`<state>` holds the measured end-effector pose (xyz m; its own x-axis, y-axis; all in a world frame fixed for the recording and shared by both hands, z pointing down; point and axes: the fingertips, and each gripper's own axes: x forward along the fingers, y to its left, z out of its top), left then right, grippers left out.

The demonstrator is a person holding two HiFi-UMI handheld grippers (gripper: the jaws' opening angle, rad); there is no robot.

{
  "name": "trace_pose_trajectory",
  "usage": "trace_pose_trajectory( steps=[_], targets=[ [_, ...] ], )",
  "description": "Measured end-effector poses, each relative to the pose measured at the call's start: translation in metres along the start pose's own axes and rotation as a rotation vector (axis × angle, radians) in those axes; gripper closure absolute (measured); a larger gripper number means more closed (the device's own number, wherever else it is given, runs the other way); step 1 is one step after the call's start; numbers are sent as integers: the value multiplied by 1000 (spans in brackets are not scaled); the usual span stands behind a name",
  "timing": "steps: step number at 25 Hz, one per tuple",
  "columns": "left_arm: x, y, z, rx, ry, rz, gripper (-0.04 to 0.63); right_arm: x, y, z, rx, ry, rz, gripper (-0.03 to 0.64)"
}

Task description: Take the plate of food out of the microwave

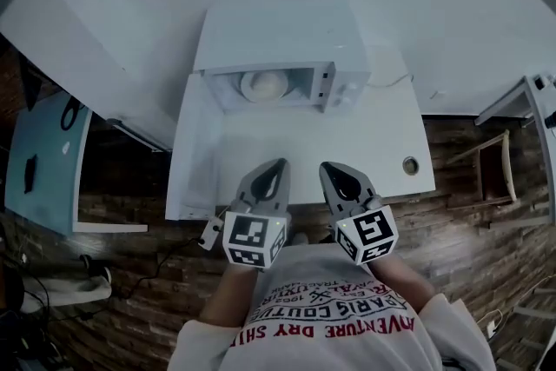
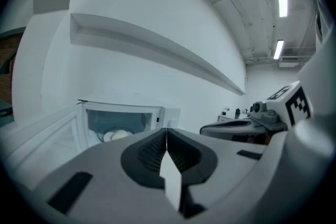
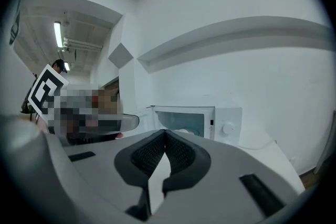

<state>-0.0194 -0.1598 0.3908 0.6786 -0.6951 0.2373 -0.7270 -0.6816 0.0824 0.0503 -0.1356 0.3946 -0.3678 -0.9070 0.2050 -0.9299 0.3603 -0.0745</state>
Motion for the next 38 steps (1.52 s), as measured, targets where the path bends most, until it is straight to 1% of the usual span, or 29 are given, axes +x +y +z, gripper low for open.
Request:
trace_pose_trajectory(
  steps=[5, 8, 16, 18, 21, 23, 26, 29, 32, 34, 38],
  targets=[
    [21, 18, -7, -36, 24, 13, 589, 27, -13, 1, 17, 20, 16, 606],
    [34, 33, -14, -65, 51, 46, 589, 45, -17, 5, 3, 14, 49, 606],
    [75, 73, -35, -120, 132, 199, 589, 102, -46, -4, 6, 88, 163, 606],
    [84, 83, -41, -148, 143, 244, 589, 113, -53, -5, 10, 103, 199, 606],
    [97, 96, -52, -212, 163, 321, 589, 126, -62, -11, 11, 131, 246, 606],
    [108, 100, -57, -260, 164, 355, 589, 134, -73, -15, 8, 141, 249, 606],
    [126, 105, -60, -317, 150, 379, 589, 146, -88, -19, 4, 139, 254, 606],
    [139, 112, -75, -346, 169, 414, 589, 158, -97, -29, 4, 156, 258, 606],
    [148, 122, -91, -370, 185, 429, 589, 169, -100, -37, 7, 160, 258, 606],
    [154, 130, -101, -428, 166, 430, 589, 175, -99, -44, 5, 177, 262, 606],
    [167, 152, -116, -612, 129, 403, 588, 189, -90, -51, 0, 193, 272, 606]
  ],
)
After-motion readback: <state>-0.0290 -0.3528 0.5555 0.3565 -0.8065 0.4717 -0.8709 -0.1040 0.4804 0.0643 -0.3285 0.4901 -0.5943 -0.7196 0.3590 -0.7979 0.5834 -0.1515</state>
